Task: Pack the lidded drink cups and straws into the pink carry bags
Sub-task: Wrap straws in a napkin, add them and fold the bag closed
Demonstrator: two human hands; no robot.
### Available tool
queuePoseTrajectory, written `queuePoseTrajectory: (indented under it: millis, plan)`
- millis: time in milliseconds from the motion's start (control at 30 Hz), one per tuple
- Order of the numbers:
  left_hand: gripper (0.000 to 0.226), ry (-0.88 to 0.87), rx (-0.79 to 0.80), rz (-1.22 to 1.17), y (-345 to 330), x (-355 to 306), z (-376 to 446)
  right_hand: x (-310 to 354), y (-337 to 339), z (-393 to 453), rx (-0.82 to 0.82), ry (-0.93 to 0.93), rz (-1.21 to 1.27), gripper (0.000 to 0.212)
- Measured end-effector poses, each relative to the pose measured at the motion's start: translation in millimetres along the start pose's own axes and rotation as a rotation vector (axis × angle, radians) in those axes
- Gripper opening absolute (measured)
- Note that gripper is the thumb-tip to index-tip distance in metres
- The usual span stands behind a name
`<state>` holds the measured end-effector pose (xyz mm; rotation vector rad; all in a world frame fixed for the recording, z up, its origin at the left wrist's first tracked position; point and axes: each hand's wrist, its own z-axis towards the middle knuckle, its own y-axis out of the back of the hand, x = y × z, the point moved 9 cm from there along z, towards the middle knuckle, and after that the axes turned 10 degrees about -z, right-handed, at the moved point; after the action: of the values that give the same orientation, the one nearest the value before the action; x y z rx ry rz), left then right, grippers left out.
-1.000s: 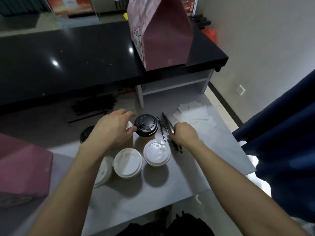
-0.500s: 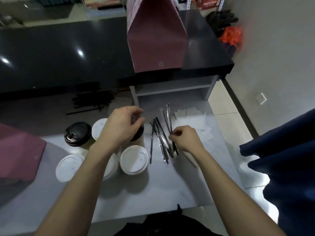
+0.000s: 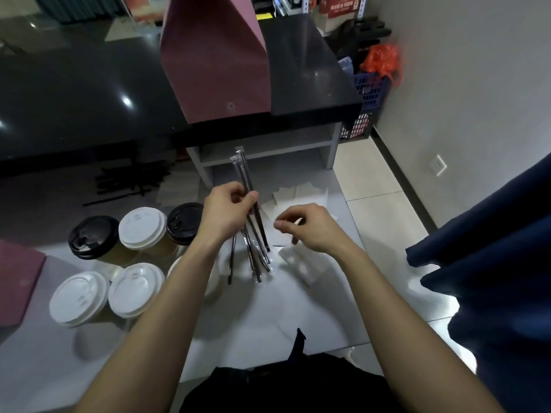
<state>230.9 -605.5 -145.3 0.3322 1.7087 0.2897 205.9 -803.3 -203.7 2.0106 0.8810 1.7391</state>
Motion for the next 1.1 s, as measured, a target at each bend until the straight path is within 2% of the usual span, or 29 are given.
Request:
queuePoseTrajectory:
  millis: [100, 167, 267, 400, 533, 667, 767, 900, 1000, 1100]
  plan:
    - [0.021, 0.008, 0.025, -0.073, -7, 0, -1, -46, 16, -4, -0.078, -0.134, -0.243, 0.009]
    - [0.019, 0.01, 0.03, -0.132, -13, -2, -3, -73, 18, -8, -0.108, -0.205, -0.316, 0.013]
    - [0.023, 0.041, 0.048, -0.21, -22, -2, -5, -97, 17, -9, -0.196, -0.26, -0.296, 0.018]
    - [0.023, 0.028, 0.06, -0.196, -26, -2, -6, -112, 30, 3, -0.386, -0.376, -0.26, 0.023]
    - [0.024, 0.042, 0.046, -0.245, -25, 6, -4, -116, 43, 23, -0.419, -0.487, -0.27, 0.038]
    - [0.023, 0.042, 0.027, -0.181, -20, 18, -3, -120, 51, 37, -0.368, -0.515, -0.191, 0.016]
    - [0.023, 0.029, -0.016, -0.086, -12, 21, -1, -113, 58, 34, -0.383, -0.45, -0.07, 0.012]
    - [0.02, 0.017, -0.034, -0.101, -11, 14, 1, -67, 79, 22, -0.456, -0.153, -0.063, 0.003]
    - [0.017, -0.105, -0.028, -0.114, -17, -6, 0, -30, 83, 11, -0.346, 0.03, -0.027, 0.005]
    - [0.044, -0.163, 0.018, -0.138, -28, -19, -1, -5, 81, 1, -0.255, 0.129, -0.011, 0.006]
